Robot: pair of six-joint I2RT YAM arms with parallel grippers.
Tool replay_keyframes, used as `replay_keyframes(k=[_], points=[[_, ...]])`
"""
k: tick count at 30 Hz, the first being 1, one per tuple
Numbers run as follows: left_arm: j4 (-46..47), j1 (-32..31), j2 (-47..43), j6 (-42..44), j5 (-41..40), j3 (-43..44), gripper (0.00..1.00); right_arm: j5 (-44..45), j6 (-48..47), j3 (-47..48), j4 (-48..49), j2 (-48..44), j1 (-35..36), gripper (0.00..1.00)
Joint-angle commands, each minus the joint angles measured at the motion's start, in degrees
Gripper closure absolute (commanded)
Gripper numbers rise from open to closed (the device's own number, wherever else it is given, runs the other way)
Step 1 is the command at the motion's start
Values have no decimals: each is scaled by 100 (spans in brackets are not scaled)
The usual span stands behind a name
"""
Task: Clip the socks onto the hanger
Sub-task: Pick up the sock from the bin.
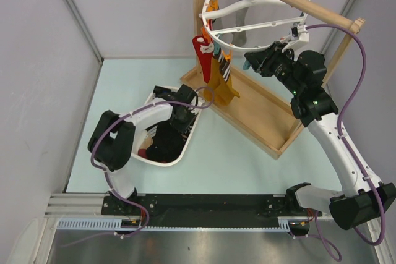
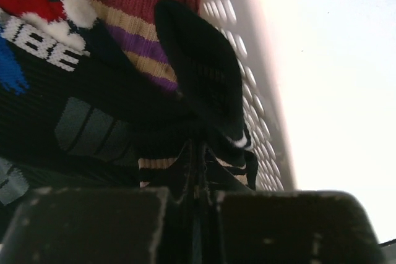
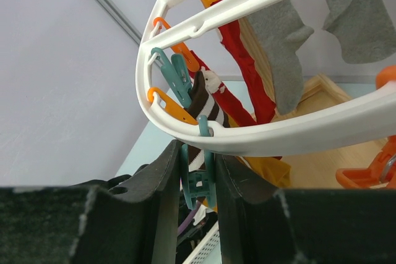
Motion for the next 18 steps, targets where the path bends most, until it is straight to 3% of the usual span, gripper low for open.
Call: replay_keyframes(k=[1,7,18], points=[[-158,32,18,58,4,28,100,8,67,-5,216,-110,-44,100],[202,111,-1088,-117,-469,-227,100,17,67,-5,207,-128,-61,100],[1862,164,-3417,-56,-910,-1333,100,-1,111,-5,251,-145,-70,100]])
